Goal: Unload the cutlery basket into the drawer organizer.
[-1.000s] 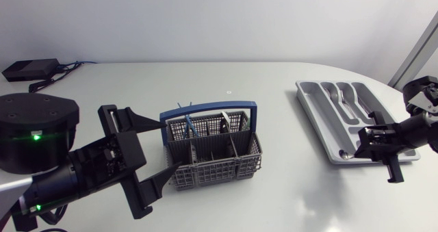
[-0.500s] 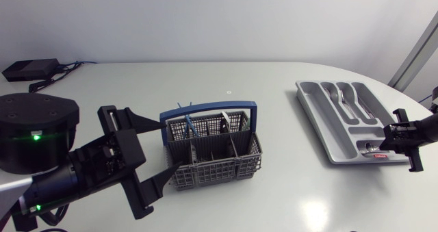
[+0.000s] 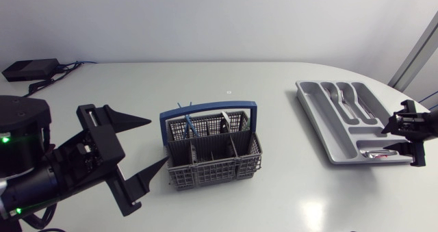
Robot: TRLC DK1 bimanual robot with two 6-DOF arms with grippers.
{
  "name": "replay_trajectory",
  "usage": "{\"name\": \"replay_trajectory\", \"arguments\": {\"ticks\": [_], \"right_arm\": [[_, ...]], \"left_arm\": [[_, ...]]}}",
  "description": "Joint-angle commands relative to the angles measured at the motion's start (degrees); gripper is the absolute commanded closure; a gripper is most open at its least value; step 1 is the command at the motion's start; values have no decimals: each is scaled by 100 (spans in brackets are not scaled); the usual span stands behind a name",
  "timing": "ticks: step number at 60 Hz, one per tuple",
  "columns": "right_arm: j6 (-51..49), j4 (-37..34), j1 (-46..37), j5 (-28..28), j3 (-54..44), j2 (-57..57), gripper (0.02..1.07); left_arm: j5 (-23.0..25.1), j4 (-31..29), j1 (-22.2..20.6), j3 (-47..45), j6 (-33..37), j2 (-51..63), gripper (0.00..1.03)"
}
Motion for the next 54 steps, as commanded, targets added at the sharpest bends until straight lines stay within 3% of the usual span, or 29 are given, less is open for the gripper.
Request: {"name": "replay_trajectory", "arguments": {"ticks": [1,17,26,28,33,45,54], "right_arm": [[646,-156,297,-216,-210,-581,37],[3520,-191,2239,-576,-896,-1890,37],[4812,-191,3593,-629,-1397,-2418,37],[5084,-191,3936,-629,-1529,-2549,37],[5568,-129,4533,-620,-1775,-2743,37],[6332,134,5404,-585,-2144,-3024,37],[6710,284,6010,-435,-2381,-3209,40]], "left_arm": [[32,-12,407,-218,-156,-41,11],[612,727,1769,-270,-490,425,13],[718,1210,2112,-139,-728,1189,20],[867,1289,2305,-7,-798,1515,27],[1263,1395,2657,204,-947,1928,30],[1614,1588,3008,731,-1123,2851,30],[1860,1641,3043,1417,-1334,3826,46]]}}
